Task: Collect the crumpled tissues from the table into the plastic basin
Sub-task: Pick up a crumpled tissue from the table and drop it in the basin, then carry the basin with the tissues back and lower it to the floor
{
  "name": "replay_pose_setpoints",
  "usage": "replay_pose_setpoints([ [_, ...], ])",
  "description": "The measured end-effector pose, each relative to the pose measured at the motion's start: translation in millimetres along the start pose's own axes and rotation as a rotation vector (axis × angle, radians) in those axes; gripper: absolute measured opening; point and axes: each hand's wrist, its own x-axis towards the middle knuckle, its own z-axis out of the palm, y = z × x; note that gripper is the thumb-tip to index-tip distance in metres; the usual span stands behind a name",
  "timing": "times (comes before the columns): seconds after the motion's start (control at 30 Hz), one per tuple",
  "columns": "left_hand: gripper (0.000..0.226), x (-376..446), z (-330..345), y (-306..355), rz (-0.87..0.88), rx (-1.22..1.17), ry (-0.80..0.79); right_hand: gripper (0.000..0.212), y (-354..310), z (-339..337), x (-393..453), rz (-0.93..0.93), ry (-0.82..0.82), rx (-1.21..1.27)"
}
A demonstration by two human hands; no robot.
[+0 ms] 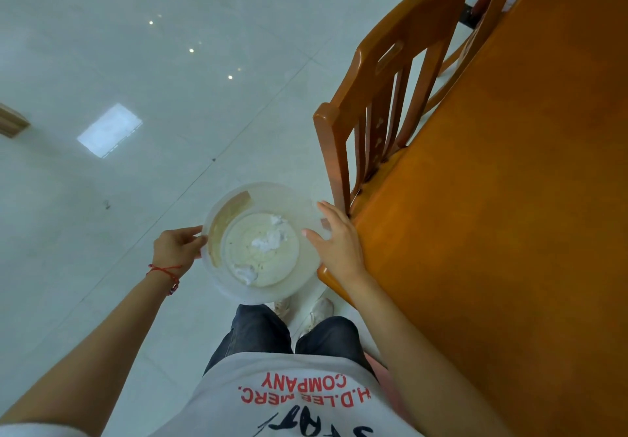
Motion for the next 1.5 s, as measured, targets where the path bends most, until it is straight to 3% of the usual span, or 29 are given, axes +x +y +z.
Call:
replay_pose_setpoints([
  [0.4, 0.03, -41, -33, -66, -0.068, -0.163, 0.144, 0.053, -9, 27, -24, -0.046, -0.085, -0.058],
  [0.6, 0.027, -44, -49, -100, -0.105, -0.254, 0.129, 0.053, -22, 51, -36, 0.049, -0.136, -0.052],
  [1.07, 0.025, 11, -145, -174, -0.047, -0.276, 0.04, 0.029, -96, 161, -51, 0.164, -0.026, 0.047],
  [1.5, 0.029, 68, -196, -185, -0.045, -0.262, 0.064, 0.027, -144, 217, -9, 0.147, 0.001, 0.038],
])
